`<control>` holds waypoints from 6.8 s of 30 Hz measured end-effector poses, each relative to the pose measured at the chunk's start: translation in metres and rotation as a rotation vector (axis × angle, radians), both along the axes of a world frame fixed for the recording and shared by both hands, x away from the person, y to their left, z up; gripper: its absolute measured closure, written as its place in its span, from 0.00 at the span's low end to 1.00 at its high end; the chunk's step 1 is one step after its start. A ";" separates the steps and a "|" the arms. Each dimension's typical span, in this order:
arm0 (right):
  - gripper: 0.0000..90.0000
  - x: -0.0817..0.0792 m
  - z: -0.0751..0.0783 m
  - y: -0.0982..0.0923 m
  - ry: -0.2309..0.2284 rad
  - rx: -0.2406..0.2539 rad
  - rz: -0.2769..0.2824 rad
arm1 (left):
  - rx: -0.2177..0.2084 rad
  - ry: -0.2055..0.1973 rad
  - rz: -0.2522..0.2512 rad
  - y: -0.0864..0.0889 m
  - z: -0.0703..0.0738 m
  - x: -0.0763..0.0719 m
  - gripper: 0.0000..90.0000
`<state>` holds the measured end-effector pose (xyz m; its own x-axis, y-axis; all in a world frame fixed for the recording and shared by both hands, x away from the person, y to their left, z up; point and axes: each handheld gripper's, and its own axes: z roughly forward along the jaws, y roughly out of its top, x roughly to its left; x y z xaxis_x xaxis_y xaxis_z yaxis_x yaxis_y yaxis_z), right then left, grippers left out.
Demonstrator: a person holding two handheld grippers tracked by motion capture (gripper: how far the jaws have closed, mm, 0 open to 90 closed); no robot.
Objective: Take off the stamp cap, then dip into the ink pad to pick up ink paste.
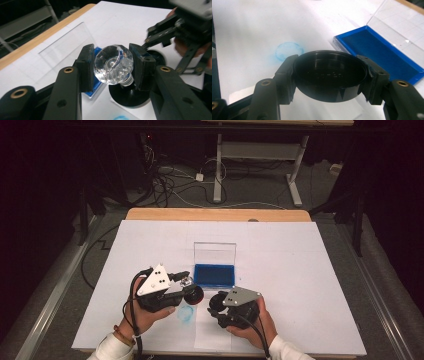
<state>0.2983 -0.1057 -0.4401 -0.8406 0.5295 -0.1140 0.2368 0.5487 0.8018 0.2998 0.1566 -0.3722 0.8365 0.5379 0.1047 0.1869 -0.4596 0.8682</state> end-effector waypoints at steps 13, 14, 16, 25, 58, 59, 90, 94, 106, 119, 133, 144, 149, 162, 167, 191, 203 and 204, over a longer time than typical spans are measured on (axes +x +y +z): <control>0.43 -0.003 0.018 -0.050 -0.052 0.013 -0.078 | 0.050 0.012 0.045 0.012 -0.006 0.010 0.63; 0.43 -0.004 0.018 -0.055 -0.058 0.016 -0.088 | 0.051 0.013 0.047 0.013 -0.006 0.011 0.63; 0.43 -0.005 0.018 -0.065 -0.066 0.013 -0.110 | 0.050 0.016 0.048 0.014 -0.007 0.012 0.63; 0.43 -0.007 0.018 -0.096 -0.070 0.049 -0.167 | 0.048 0.022 0.042 0.016 -0.009 0.018 0.63; 0.43 -0.015 0.019 -0.130 -0.071 0.067 -0.228 | 0.046 0.020 0.049 0.018 -0.004 0.030 0.63; 0.43 -0.014 0.019 -0.131 -0.070 0.067 -0.229 | 0.052 0.020 0.045 0.016 -0.004 0.031 0.63; 0.43 -0.013 0.015 -0.127 -0.062 0.042 -0.227 | 0.139 -0.001 0.068 -0.028 0.003 0.091 0.63; 0.43 -0.013 0.014 -0.127 -0.061 0.039 -0.227 | 0.156 0.008 0.069 -0.033 -0.001 0.097 0.63; 0.43 -0.013 0.013 -0.126 -0.064 0.027 -0.227 | 0.210 0.007 0.067 -0.052 -0.018 0.107 0.63; 0.43 -0.014 0.012 -0.125 -0.068 0.012 -0.223 | 0.288 -0.012 0.062 -0.066 -0.051 0.104 0.63; 0.43 -0.014 0.011 -0.124 -0.066 0.007 -0.213 | 0.321 -0.064 0.061 -0.068 -0.061 0.099 0.62; 0.43 -0.014 0.010 -0.123 -0.059 0.003 -0.205 | 0.333 -0.118 0.048 -0.069 -0.068 0.089 0.62; 0.43 -0.015 0.010 -0.122 -0.057 0.000 -0.201 | 0.335 -0.122 0.049 -0.069 -0.068 0.090 0.62; 0.43 -0.013 0.009 -0.123 -0.050 0.005 -0.202 | 0.274 -0.081 0.079 -0.056 -0.058 0.103 0.62; 0.43 -0.014 0.009 -0.122 -0.050 -0.001 -0.202 | 0.310 -0.097 0.074 -0.063 -0.066 0.103 0.62; 0.43 -0.014 0.009 -0.122 -0.046 -0.006 -0.204 | 0.204 -0.017 0.061 -0.058 -0.066 0.099 0.62; 0.43 -0.014 0.008 -0.122 -0.040 -0.006 -0.199 | 0.320 -0.133 0.043 -0.068 -0.071 0.089 0.62; 0.43 -0.014 0.008 -0.122 -0.040 -0.006 -0.198 | 0.312 -0.132 0.043 -0.067 -0.072 0.090 0.62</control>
